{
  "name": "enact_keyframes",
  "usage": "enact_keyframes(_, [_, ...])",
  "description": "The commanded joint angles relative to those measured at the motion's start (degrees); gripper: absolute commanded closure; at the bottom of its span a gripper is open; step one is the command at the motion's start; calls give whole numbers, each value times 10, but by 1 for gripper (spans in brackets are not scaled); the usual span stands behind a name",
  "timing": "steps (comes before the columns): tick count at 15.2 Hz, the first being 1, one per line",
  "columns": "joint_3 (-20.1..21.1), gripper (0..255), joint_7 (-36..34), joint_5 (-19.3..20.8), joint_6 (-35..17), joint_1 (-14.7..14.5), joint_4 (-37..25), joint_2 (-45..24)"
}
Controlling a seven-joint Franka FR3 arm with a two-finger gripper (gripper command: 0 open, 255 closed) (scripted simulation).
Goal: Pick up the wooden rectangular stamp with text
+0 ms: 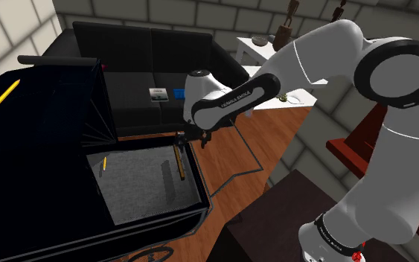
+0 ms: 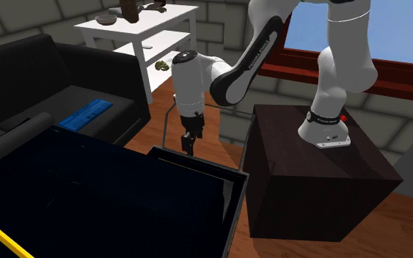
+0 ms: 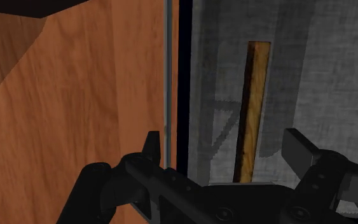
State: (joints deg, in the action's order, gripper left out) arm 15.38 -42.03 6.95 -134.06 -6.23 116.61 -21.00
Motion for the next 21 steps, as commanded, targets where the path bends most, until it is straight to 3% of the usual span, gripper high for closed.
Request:
enact_keyframes(1, [-7,0,-26,16,-5,-15,-37,-46])
enact_keyframes(6, [-29,0,-67,40,1,-49,-147,-159])
enact_keyframes(15, [-38,0,-73,50,-34,-56,-156,-203])
enact_keyframes(16, [-38,255,-74,50,-33,-56,-158,-204])
enact_keyframes(21, [-38,255,-73,50,-34,-55,-155,-203])
